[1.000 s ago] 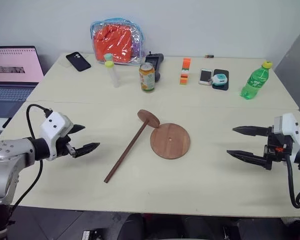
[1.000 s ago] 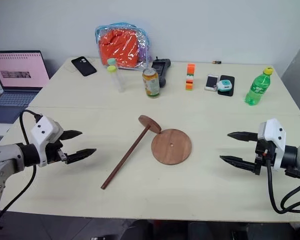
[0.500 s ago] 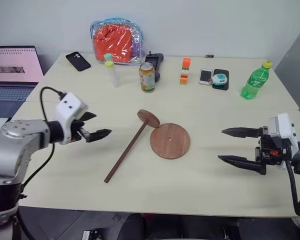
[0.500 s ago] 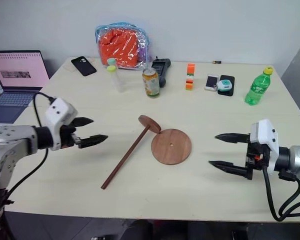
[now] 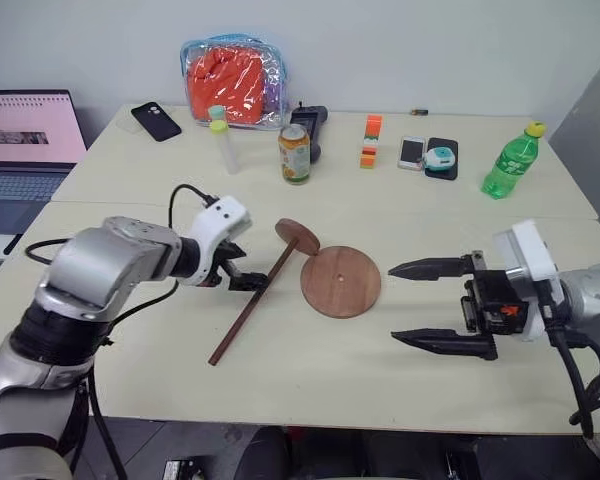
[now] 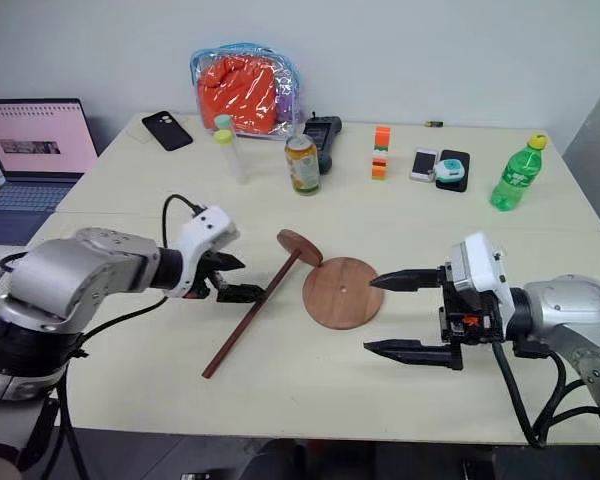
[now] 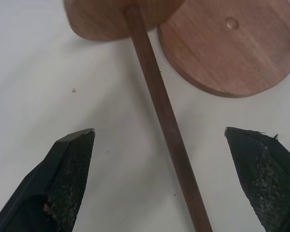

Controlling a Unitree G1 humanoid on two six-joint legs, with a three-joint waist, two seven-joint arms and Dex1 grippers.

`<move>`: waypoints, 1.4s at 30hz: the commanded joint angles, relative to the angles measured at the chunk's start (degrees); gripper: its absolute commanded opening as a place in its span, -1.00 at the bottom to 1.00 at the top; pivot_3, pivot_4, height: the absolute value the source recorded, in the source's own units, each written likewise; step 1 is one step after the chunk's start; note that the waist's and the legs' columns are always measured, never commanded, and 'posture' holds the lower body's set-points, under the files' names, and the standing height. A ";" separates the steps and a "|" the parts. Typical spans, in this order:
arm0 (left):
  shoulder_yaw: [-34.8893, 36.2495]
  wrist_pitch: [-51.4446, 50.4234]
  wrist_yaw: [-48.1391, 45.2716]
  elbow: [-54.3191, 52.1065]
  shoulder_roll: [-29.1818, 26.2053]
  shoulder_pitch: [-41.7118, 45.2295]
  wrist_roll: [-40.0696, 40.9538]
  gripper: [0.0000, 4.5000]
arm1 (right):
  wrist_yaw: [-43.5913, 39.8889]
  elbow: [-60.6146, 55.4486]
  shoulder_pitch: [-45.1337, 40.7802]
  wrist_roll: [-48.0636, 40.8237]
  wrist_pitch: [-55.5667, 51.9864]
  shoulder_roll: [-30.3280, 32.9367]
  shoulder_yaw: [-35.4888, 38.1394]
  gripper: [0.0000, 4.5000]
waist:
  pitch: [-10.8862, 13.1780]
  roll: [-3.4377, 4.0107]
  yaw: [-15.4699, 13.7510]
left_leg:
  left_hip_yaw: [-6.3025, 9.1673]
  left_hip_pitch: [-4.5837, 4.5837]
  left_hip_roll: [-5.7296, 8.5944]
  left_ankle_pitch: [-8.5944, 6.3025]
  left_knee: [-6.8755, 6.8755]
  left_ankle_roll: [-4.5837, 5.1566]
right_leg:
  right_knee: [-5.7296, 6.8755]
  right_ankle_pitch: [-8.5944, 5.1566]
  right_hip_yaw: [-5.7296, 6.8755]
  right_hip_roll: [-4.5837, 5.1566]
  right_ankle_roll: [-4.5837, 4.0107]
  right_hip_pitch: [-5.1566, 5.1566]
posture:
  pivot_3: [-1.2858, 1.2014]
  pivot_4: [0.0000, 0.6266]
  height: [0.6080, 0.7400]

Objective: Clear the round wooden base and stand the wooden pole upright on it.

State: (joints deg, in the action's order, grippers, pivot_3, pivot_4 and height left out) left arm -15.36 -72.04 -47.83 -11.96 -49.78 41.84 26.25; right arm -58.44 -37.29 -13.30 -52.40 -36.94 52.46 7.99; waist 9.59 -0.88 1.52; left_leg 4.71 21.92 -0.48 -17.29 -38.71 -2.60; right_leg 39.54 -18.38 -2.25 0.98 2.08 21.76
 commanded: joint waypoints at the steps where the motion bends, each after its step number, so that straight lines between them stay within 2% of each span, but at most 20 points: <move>1: -2.11 -2.73 2.10 3.81 3.09 4.38 -1.75 1.00 | 0.34 -1.45 -0.79 0.47 1.27 -0.84 -0.14 0.77 | 0.00 0.00 -0.05 | 0.02 0.00 0.00 0.00 -0.01 0.00 | 0.01 0.00 -0.01 0.00 0.00 0.00 | 0.03 -0.52 1.00; 7: -6.78 -2.51 1.73 8.04 6.05 8.71 -3.54 1.00 | 0.10 -2.84 0.11 0.96 1.15 -1.10 -0.56 0.77 | 0.01 -0.01 0.02 | 0.04 0.01 0.01 0.00 -0.05 0.00 | 0.04 0.00 0.00 0.00 0.00 0.01 | 0.03 -0.52 1.00; 16: -12.02 -2.72 -0.92 12.88 7.31 12.73 -5.16 1.00 | -1.37 -4.65 2.61 3.75 2.18 1.43 -0.55 0.77 | 0.01 -0.02 0.02 | 0.04 0.01 0.03 0.00 -0.05 0.00 | 0.04 0.00 0.00 0.01 0.00 0.01 | 0.03 -0.52 1.00; 17: -12.17 -3.08 -1.09 12.98 7.66 12.81 -5.06 0.84 | -1.02 -4.68 2.71 3.57 2.19 1.12 -0.42 0.80 | 0.01 -0.01 0.02 | 0.04 0.01 0.03 0.00 -0.05 0.00 | 0.04 0.00 0.00 0.01 0.00 0.01 | 0.03 -0.52 1.00; 18: -12.22 -3.36 -1.19 13.06 7.92 12.86 -5.01 0.79 | -0.79 -4.69 2.80 3.44 2.18 0.89 -0.32 0.80 | 0.01 -0.01 0.03 | 0.03 0.01 0.03 0.00 -0.06 0.00 | 0.05 0.00 0.00 0.01 0.00 0.01 | 0.03 -0.52 1.00; 33: -13.48 -2.10 -1.65 14.41 8.73 12.44 -6.94 -0.60 | 0.68 -5.86 4.13 3.49 2.04 0.86 -0.22 0.80 | 0.01 -0.02 0.02 | 0.04 0.01 0.02 0.00 -0.06 -0.01 | 0.05 0.00 -0.03 0.03 0.00 0.01 | 0.03 -0.52 1.00; 37: -12.51 -1.52 -1.42 14.29 8.72 12.62 -7.58 -0.85 | 0.70 -5.47 3.69 3.41 1.98 1.00 -0.32 0.80 | 0.01 -0.02 -0.01 | 0.05 0.01 0.03 0.01 -0.06 -0.01 | 0.04 0.00 -0.03 0.03 0.00 0.00 | 0.03 -0.52 1.00; 42: -9.76 -2.00 0.08 13.17 8.82 12.01 -7.54 -0.88 | 0.65 -4.97 3.38 3.71 2.09 1.07 -0.38 0.80 | 0.01 -0.02 0.00 | 0.06 0.02 0.04 0.01 -0.06 -0.01 | 0.04 0.00 -0.03 0.05 0.00 0.00 | 0.03 -0.52 1.00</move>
State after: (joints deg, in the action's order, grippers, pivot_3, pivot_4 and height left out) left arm -28.70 -74.43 -48.42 2.98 -40.73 53.56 18.94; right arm -57.84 -41.49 -9.47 -48.38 -35.49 53.44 6.82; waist 9.60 -0.90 1.51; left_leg 4.77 21.93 -0.45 -17.29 -38.77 -2.61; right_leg 39.58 -18.38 -2.29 1.03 2.08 21.76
